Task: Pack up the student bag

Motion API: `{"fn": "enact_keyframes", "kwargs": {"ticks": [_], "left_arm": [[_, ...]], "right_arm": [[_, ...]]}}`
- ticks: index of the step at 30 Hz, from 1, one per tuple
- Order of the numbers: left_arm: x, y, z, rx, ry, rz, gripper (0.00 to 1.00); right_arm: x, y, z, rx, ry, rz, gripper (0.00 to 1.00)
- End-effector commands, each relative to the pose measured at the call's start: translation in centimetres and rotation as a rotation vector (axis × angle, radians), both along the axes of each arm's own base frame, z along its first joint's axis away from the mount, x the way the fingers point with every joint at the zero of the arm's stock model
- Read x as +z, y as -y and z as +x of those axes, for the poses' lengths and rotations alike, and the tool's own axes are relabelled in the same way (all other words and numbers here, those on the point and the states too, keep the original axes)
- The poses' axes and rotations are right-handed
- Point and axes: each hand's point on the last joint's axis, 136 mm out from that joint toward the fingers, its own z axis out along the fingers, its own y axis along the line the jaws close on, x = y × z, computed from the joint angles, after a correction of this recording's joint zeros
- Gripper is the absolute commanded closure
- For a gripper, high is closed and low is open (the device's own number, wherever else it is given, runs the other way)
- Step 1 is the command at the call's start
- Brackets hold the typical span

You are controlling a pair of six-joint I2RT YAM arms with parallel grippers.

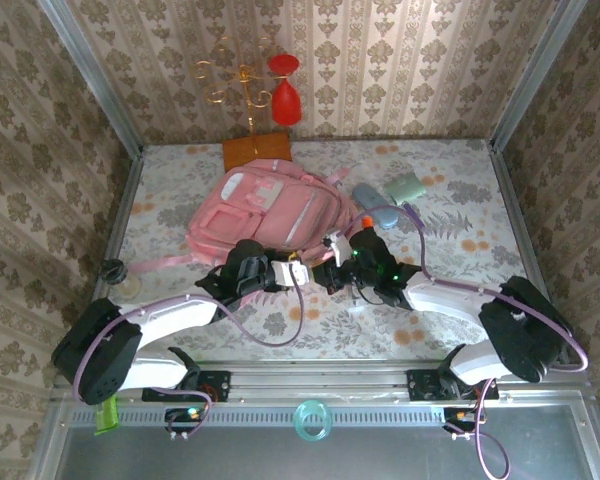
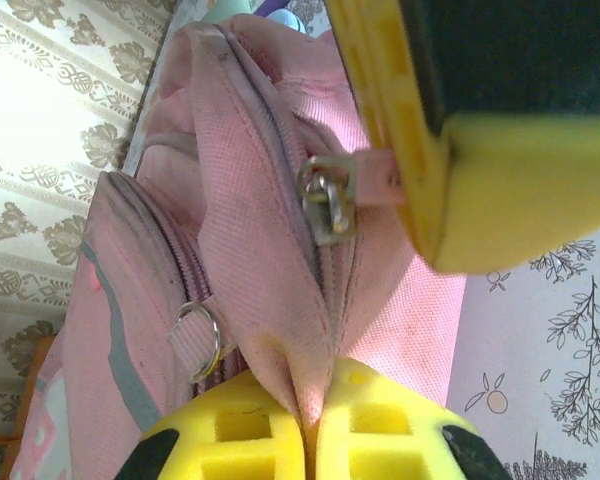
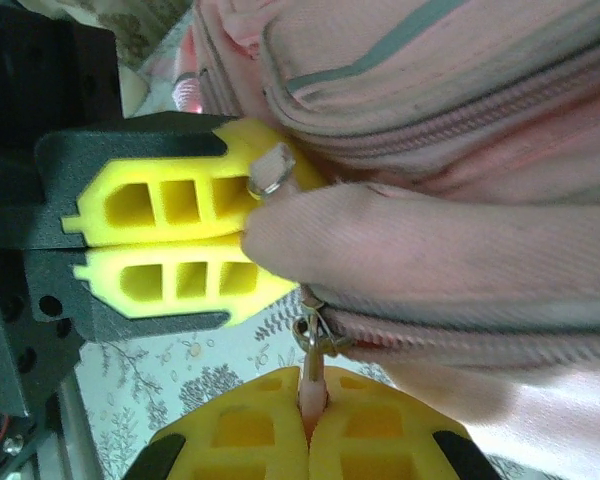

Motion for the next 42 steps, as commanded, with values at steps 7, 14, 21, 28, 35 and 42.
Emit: {"fn": "enact_keyframes", "kwargs": {"ticks": [7,14,21,28,35,42], "left_arm": [[0.6,-4.2,1.4,0.12,-0.019,-0.016,1.0],[0.5,-6.6,1.3,0.167,-0.013,0.012,1.0],[1.3,-8.7,1.0,0.252,-0.028,-0.059,1.0],[0.5,-7.8,-0.7,0.246,-0.1,-0.083,0.58],[5.0,-4.1,-3.7,0.122,-0.205,-0.3,0.29],[3.9,0.0,-3.4,0.117,-0.284,-0.176,0.32]], "right_arm": [[2.0,4.5,0.9,-0.186,0.076,-0.15,1.0],[0.8,7.2,1.9,-0.279,0.026,-0.276,1.0],[-1.6,9.3,4.5,-0.338,-0.106,-0.303,1.0],[1.8,4.2,3.4,-0.169,-0.051,-0.109,1.0],[3.1,1.9,2.0,-0.102,-0.047,-0.028,1.0],[4.4,0.6,0.7,-0.047,-0.015,0.013,1.0]]}}
